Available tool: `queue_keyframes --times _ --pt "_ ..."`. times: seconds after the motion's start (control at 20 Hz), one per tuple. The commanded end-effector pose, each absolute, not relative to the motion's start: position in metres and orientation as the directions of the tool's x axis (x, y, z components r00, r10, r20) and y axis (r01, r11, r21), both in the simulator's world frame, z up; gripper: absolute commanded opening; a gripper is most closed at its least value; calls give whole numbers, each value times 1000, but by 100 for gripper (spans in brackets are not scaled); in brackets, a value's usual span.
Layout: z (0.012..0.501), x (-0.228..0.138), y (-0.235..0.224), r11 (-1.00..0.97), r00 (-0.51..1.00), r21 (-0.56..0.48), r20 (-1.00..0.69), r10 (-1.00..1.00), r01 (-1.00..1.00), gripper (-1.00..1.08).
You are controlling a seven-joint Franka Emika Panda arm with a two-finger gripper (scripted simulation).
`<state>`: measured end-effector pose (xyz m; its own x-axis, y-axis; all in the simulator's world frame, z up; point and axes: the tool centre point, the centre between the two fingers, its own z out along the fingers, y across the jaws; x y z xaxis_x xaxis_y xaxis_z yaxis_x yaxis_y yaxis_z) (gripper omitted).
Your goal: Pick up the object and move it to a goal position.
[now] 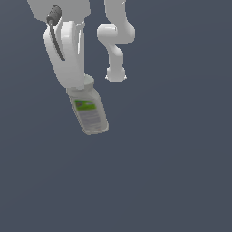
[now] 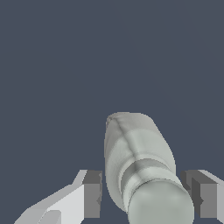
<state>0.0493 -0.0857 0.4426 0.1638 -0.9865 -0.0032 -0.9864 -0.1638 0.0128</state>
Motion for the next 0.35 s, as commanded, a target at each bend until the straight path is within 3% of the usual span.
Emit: queue_keyframes --times 0.0,0.3 --pt "453 51 -88 -164 164 0 0 -986 -986 -100" --pt "456 53 -90 -164 164 0 0 -986 -986 -100"
